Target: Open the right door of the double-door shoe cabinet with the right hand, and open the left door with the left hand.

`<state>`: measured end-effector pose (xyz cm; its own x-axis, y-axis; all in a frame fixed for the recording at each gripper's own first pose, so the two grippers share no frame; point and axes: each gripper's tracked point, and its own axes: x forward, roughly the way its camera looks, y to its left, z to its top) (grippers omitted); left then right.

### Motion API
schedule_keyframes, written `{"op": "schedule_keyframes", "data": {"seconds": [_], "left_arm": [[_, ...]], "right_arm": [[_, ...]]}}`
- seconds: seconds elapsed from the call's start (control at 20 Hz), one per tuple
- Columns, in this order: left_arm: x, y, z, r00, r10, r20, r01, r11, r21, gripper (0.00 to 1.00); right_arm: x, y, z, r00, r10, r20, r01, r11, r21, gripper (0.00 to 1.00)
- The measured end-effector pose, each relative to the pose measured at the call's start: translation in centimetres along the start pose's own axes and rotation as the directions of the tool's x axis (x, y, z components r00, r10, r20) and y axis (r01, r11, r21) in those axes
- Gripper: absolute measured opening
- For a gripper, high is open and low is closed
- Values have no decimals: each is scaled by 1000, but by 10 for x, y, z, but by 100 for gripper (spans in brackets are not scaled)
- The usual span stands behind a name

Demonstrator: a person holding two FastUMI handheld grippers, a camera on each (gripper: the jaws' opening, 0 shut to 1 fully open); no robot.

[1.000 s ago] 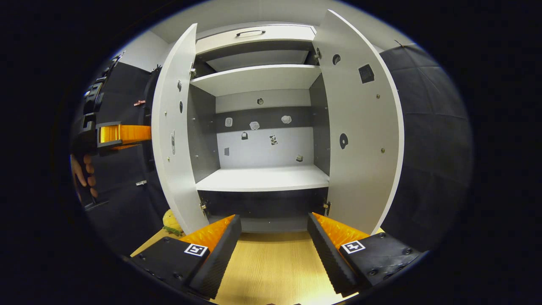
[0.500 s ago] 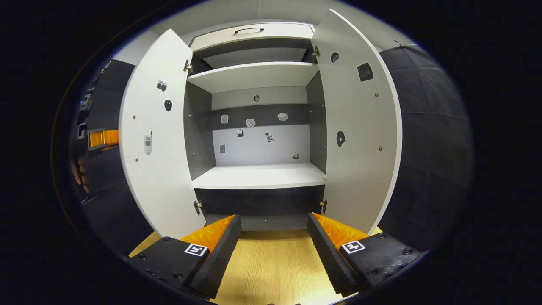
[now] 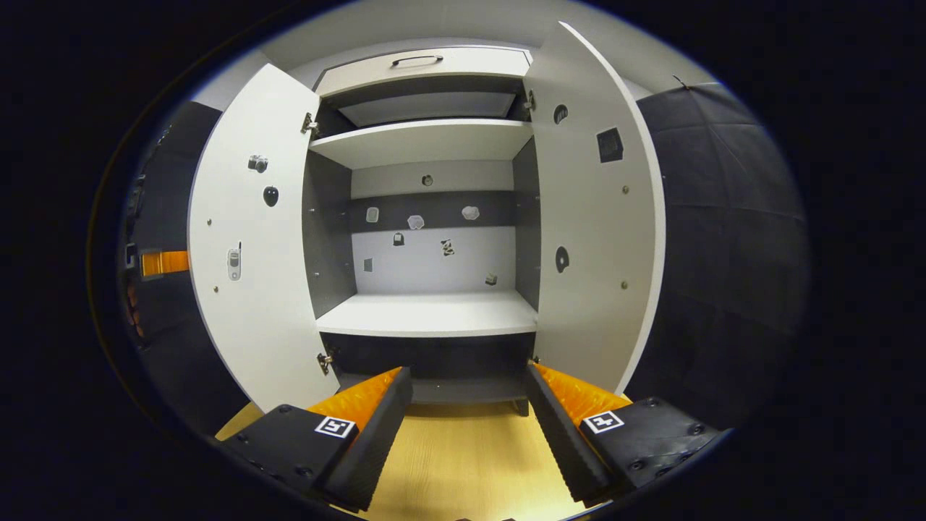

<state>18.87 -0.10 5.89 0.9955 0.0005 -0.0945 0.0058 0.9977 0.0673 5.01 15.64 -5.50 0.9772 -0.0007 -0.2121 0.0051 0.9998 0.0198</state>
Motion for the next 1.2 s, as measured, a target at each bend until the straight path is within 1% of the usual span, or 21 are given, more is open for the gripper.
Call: {"op": "schedule_keyframes", "data": {"seconds": [0.05, 0.15, 0.25, 0.3, 0.35, 0.4, 0.45, 0.5, 0.6, 0.65, 0.7, 0.75, 0.8, 0.85, 0.9, 0.95, 1.0, 1.1, 1.2], "left_arm": [[-1, -1, 4, 1000, 20, 0, -20, 1000, -5, 5], [-7, -9, 11, 1000, 30, 7, -30, 999, -30, 5], [-9, -13, 22, 998, 56, 31, -54, 997, -56, 6], [-14, -16, 20, 996, 71, 47, -67, 995, -73, 12], [-18, -28, 18, 995, 80, 60, -74, 993, -94, 14], [-20, -41, 14, 995, 76, 65, -68, 991, -111, 19], [-23, -56, 9, 995, 74, 59, -66, 990, -121, 22], [-29, -70, 3, 995, 82, 51, -75, 989, -124, 28], [-35, -90, -4, 994, 98, 43, -93, 989, -114, 36], [-38, -98, -4, 993, 110, 46, -104, 988, -110, 49], [-42, -106, -3, 991, 121, 48, -115, 987, -113, 58], [-44, -117, -3, 990, 131, 55, -124, 985, -122, 65], [-47, -127, -1, 989, 132, 67, -122, 983, -135, 76], [-53, -139, 1, 989, 127, 81, -114, 983, -144, 80], [-58, -146, 5, 987, 129, 95, -115, 983, -144, 87], [-60, -151, 9, 986, 131, 106, -116, 984, -134, 92], [-64, -157, 11, 985, 131, 112, -118, 986, -119, 95], [-68, -163, 14, 983, 140, 116, -131, 988, -85, 95], [-69, -167, 19, 983, 138, 125, -130, 989, -68, 95]], "right_arm": [[-1, -8, 5, 1000, 2, 9, -2, 1000, 2, 98], [0, -23, 16, 999, 5, 32, -5, 1000, 12, 98], [1, -37, 26, 999, 15, 49, -16, 1000, 24, 98], [0, -45, 30, 998, 24, 57, -26, 999, 26, 98], [-2, -52, 34, 997, 35, 63, -36, 999, 26, 98], [-4, -58, 35, 997, 45, 67, -47, 999, 24, 98], [-8, -66, 37, 996, 53, 72, -54, 998, 19, 98], [-10, -75, 39, 995, 58, 76, -59, 998, 12, 98], [-16, -88, 41, 994, 75, 85, -76, 997, 3, 98], [-18, -93, 41, 993, 86, 86, -86, 996, 4, 98], [-19, -99, 41, 992, 95, 82, -96, 995, 6, 98], [-21, -104, 41, 992, 105, 75, -106, 994, 9, 98], [-22, -108, 42, 990, 115, 77, -116, 993, 13, 98], [-24, -111, 44, 989, 122, 84, -124, 992, 17, 98], [-24, -116, 46, 988, 127, 88, -130, 991, 19, 98], [-26, -119, 48, 987, 133, 92, -136, 991, 21, 98], [-26, -121, 50, 986, 136, 94, -139, 990, 25, 98], [-30, -124, 53, 986, 135, 98, -139, 990, 33, 98], [-35, -128, 60, 987, 116, 111, -121, 992, 38, 98]]}}
